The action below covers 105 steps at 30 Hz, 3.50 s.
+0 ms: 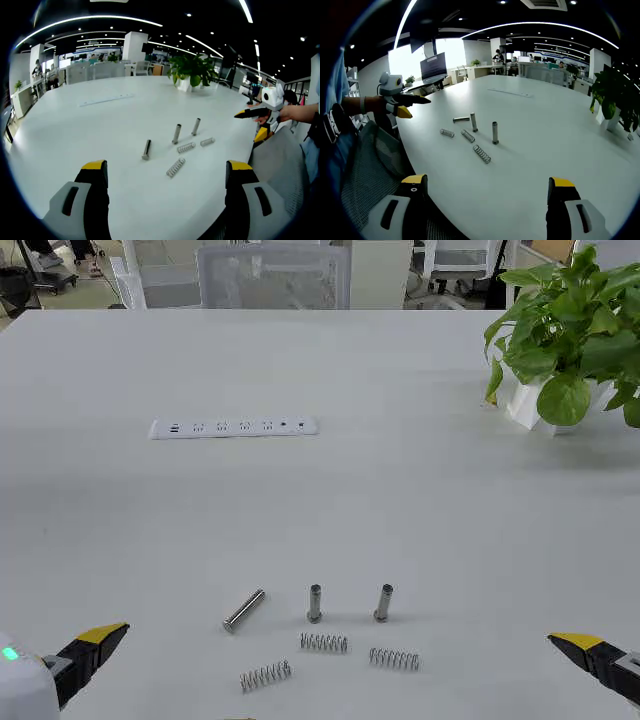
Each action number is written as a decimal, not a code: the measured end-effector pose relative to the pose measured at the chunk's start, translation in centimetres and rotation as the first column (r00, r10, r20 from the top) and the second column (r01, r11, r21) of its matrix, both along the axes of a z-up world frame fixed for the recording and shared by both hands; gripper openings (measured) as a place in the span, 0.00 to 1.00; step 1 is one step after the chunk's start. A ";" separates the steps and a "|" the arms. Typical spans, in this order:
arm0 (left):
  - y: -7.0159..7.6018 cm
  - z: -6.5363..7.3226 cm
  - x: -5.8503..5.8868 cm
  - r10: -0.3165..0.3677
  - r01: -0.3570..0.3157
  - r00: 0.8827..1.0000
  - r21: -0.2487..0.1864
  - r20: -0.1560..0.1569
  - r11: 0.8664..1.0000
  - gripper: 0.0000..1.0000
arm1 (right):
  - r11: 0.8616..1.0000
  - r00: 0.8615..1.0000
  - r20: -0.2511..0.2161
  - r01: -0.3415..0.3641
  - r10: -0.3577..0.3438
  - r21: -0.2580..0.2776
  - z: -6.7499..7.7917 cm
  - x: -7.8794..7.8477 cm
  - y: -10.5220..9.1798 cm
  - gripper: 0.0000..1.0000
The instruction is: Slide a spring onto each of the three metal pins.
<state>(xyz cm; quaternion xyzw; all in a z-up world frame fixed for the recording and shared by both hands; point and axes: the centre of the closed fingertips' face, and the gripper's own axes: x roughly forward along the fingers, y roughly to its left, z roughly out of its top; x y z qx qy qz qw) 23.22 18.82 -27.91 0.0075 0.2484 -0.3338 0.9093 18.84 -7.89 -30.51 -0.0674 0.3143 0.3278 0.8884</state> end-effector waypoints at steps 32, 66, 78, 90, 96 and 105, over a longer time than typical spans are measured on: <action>0.0 -0.4 -0.2 0.007 -0.007 1.000 -0.013 -0.026 1.000 0.97 | 1.000 1.000 -0.004 -0.004 0.004 0.013 0.0 0.1 0.3 0.99; -0.6 -0.6 4.3 -0.111 0.120 0.991 0.121 -0.074 0.985 0.81 | 1.000 1.000 0.001 -0.023 0.023 -0.008 0.1 0.3 0.5 0.99; -1.6 -2.0 6.1 -0.249 0.277 0.959 0.254 -0.139 0.927 0.64 | 1.000 1.000 0.012 -0.006 0.006 -0.005 0.4 0.2 0.3 0.99; -2.7 -4.3 8.3 -0.283 0.341 0.935 0.321 -0.212 0.884 0.47 | 1.000 1.000 0.016 -0.002 0.002 -0.014 0.7 -0.3 0.3 0.99; -3.2 -5.0 9.6 -0.247 0.321 0.936 0.320 -0.253 0.891 0.33 | 1.000 1.000 0.003 -0.008 0.008 -0.026 0.5 -0.3 0.1 0.99; -4.5 -6.4 10.5 -0.230 0.331 0.924 0.340 -0.304 0.880 0.23 | 0.999 1.000 -0.007 -0.019 0.019 -0.032 0.3 0.0 0.3 0.99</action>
